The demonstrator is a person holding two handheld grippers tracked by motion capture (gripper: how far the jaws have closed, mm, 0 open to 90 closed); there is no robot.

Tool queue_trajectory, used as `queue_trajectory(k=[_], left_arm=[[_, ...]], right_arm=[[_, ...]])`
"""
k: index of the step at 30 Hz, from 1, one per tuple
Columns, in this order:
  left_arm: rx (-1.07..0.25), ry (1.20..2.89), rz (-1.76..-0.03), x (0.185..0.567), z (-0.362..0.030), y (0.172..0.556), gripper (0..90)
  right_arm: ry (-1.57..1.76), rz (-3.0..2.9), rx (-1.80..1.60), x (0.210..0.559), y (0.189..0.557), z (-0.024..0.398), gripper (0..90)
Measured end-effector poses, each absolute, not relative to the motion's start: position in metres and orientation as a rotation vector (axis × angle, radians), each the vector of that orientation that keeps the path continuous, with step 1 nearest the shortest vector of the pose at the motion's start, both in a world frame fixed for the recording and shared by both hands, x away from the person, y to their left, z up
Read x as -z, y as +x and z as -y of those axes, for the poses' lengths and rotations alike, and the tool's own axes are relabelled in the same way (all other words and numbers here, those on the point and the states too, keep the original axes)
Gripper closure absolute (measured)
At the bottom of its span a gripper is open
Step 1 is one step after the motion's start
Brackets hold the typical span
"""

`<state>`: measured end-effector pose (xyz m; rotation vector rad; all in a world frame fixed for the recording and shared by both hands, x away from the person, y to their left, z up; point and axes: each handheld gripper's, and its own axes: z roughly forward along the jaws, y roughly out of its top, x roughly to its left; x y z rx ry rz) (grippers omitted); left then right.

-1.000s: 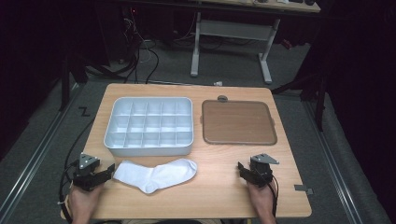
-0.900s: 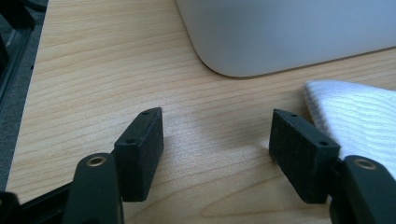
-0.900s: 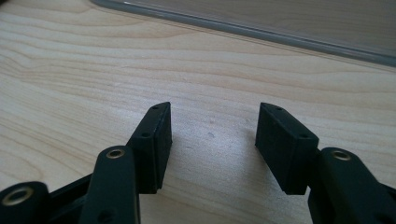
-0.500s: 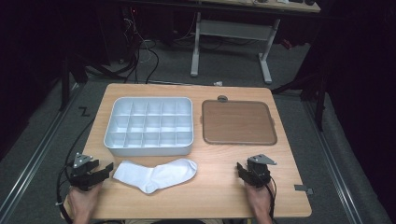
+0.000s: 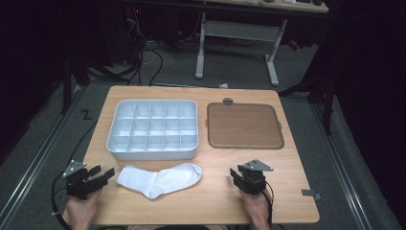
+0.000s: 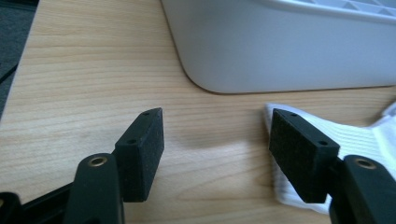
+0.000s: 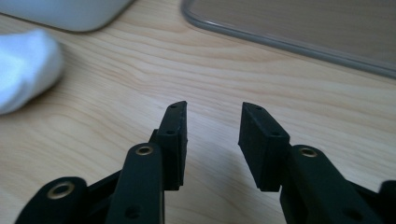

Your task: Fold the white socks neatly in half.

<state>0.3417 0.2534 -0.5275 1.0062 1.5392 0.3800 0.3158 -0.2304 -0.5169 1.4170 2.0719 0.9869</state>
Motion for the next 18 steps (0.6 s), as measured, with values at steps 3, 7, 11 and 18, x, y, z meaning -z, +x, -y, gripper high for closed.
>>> queue_trajectory(k=[3,7,11,18], left_arm=[[-0.351,1.026,-1.521,0.524,-0.246,0.337,36.4],[-0.316,1.074,-1.507,0.523,-0.235,0.334,37.2],[-0.288,1.108,-1.513,0.525,-0.226,0.337,38.0],[-0.276,1.135,-1.533,0.529,-0.216,0.341,41.5]], right_arm=[[1.384,-2.102,-1.024,0.513,0.316,0.220,64.9],[1.344,-2.148,-1.062,0.510,0.317,0.205,64.9],[1.310,-2.184,-1.089,0.509,0.318,0.191,64.9],[1.249,-2.238,-1.142,0.506,0.322,0.167,63.6]])
